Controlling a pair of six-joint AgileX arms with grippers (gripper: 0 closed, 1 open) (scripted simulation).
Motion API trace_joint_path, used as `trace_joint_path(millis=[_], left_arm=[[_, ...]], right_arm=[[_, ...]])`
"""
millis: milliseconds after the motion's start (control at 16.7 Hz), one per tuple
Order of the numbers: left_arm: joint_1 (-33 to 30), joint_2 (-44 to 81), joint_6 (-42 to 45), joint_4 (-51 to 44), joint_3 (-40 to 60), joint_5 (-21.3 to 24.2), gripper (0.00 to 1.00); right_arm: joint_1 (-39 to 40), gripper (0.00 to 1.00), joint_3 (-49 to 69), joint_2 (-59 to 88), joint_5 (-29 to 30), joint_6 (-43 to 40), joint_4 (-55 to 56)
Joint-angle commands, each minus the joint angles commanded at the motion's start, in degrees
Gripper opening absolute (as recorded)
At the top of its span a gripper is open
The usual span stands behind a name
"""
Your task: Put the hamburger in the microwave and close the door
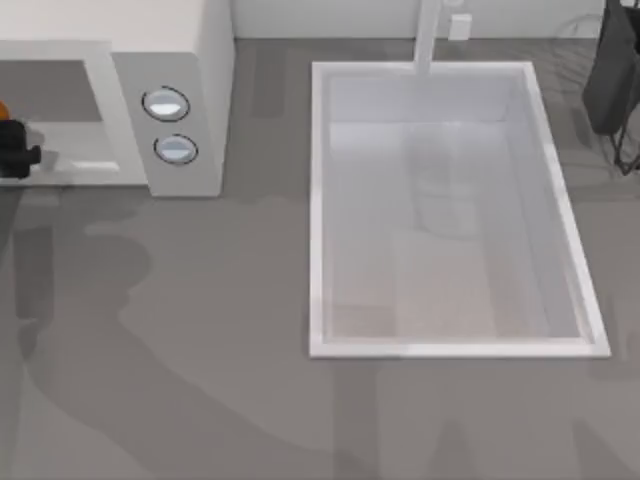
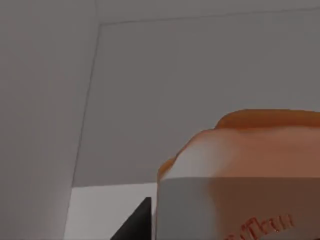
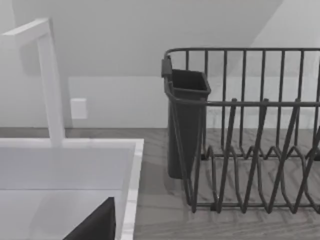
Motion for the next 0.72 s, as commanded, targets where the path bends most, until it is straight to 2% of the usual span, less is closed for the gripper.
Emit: trace_joint_path(millis=[240, 540, 720], left_arm=[[-0.4, 1.2, -5.1, 5.7, -0.3, 0.8, 0.0], [-0.2, 1.0, -4.9, 5.5, -0.1, 0.7, 0.0], [-0.8, 3.8, -5.0, 3.8, 3.8, 0.6, 0.0]], right_arm=[[0.0, 1.0, 0.0, 0.0, 0.0, 0.0, 0.0], [0.0, 1.0, 0.0, 0.0, 0.0, 0.0, 0.0], [0.0, 1.0, 0.0, 0.0, 0.0, 0.0, 0.0]])
